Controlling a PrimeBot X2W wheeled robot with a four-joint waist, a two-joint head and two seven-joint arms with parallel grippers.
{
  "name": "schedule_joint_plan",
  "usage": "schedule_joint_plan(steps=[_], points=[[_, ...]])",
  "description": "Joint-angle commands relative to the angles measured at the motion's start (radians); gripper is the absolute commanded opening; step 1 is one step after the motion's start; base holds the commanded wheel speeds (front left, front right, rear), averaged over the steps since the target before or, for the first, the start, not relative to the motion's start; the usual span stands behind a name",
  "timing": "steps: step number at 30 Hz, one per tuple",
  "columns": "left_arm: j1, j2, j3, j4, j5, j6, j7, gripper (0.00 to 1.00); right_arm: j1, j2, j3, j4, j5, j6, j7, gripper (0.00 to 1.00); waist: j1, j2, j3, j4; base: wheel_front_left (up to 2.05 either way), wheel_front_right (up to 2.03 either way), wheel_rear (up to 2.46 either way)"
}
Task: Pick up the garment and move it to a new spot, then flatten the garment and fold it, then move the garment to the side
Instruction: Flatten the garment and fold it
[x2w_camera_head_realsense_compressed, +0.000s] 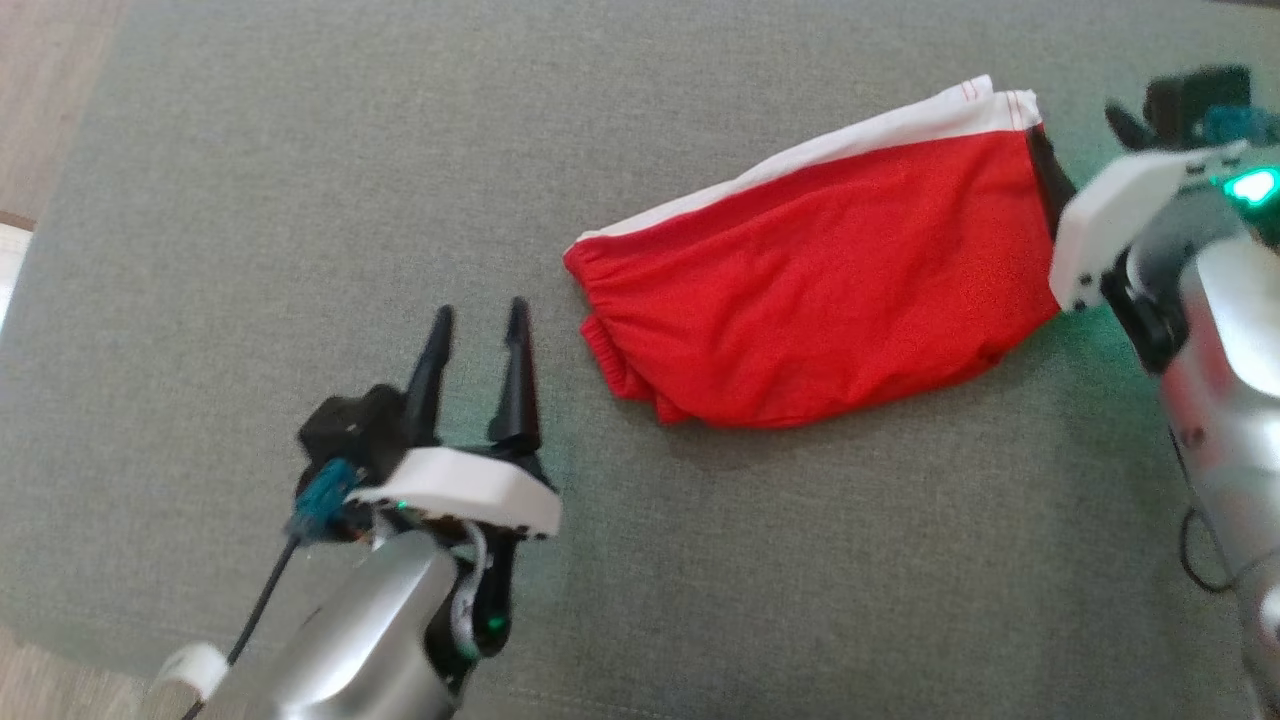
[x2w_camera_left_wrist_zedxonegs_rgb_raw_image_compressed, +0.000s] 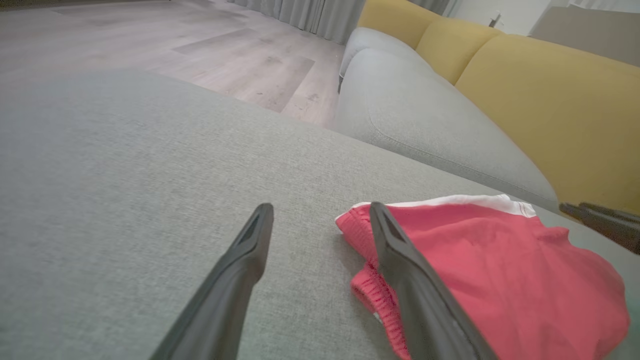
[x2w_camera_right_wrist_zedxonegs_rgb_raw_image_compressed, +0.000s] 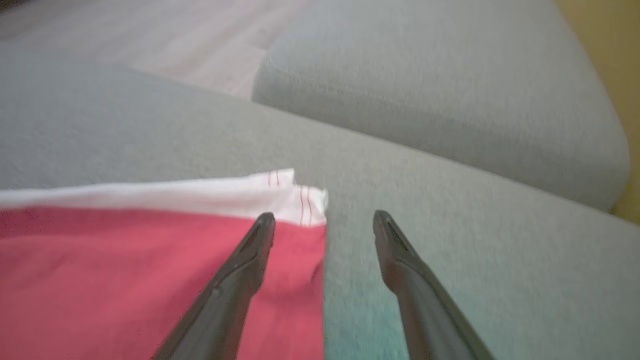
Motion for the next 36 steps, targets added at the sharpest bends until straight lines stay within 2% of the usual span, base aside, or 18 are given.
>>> schedule_joint_plan(steps=[1, 6, 13, 14, 15, 16, 18, 19, 30, 36], points=[[0.004, 0.036, 0.052, -0.046, 0.012, 0.017, -0.015, 1.00, 0.018, -0.016, 0.023, -0.018, 0.022, 0.007, 0.028, 1.00, 0.0002, -0.0001, -0.011, 0.007, 0.00, 0.00, 0.00], [0.053, 0.073, 0.092, -0.113, 0.027, 0.068, -0.017, 1.00, 0.057, -0.048, 0.049, -0.011, 0.101, 0.007, 0.143, 1.00, 0.0002, -0.0001, -0.013, 0.022, 0.00, 0.00, 0.00], [0.089, 0.104, 0.128, -0.185, 0.041, 0.101, -0.019, 1.00, 0.095, -0.062, 0.117, -0.057, 0.227, 0.007, 0.284, 1.00, 0.0002, -0.0001, -0.002, 0.034, 0.00, 0.00, 0.00], [0.093, 0.107, 0.132, -0.195, 0.044, 0.105, -0.019, 1.00, 0.099, -0.066, 0.131, -0.069, 0.242, 0.007, 0.301, 0.97, 0.0002, -0.0001, -0.001, 0.034, 0.00, 0.00, 0.00], [0.097, 0.110, 0.134, -0.205, 0.046, 0.109, -0.019, 1.00, 0.104, -0.069, 0.147, -0.081, 0.256, 0.007, 0.320, 0.82, 0.0002, -0.0001, -0.001, 0.035, 0.00, 0.00, 0.00], [0.101, 0.112, 0.136, -0.214, 0.048, 0.112, -0.019, 1.00, 0.108, -0.072, 0.160, -0.093, 0.271, 0.007, 0.336, 0.55, 0.0002, -0.0001, -0.001, 0.034, 0.00, 0.00, 0.00], [0.108, 0.117, 0.138, -0.231, 0.053, 0.117, -0.019, 1.00, 0.113, -0.078, 0.177, -0.117, 0.296, 0.007, 0.355, 0.15, 0.0002, -0.0001, 0.000, 0.031, 0.00, 0.00, 0.00], [0.111, 0.119, 0.139, -0.239, 0.055, 0.120, -0.020, 1.00, 0.113, -0.083, 0.180, -0.127, 0.303, 0.007, 0.355, 0.00, 0.0002, -0.0001, 0.000, 0.028, 0.00, 0.00, 0.00], [0.126, 0.136, 0.129, -0.292, 0.088, 0.133, -0.018, 1.00, 0.140, -0.072, 0.057, -0.168, 0.316, 0.007, 0.181, 0.00, 0.0002, -0.0001, -0.027, -0.039, 0.00, 0.00, 0.00], [0.156, 0.148, 0.106, -0.298, 0.092, 0.131, -0.007, 1.00, 0.284, -0.028, -0.060, -0.231, 0.311, 0.007, 0.081, 0.00, 0.0002, -0.0001, -0.076, -0.122, 0.00, 0.00, 0.00]])
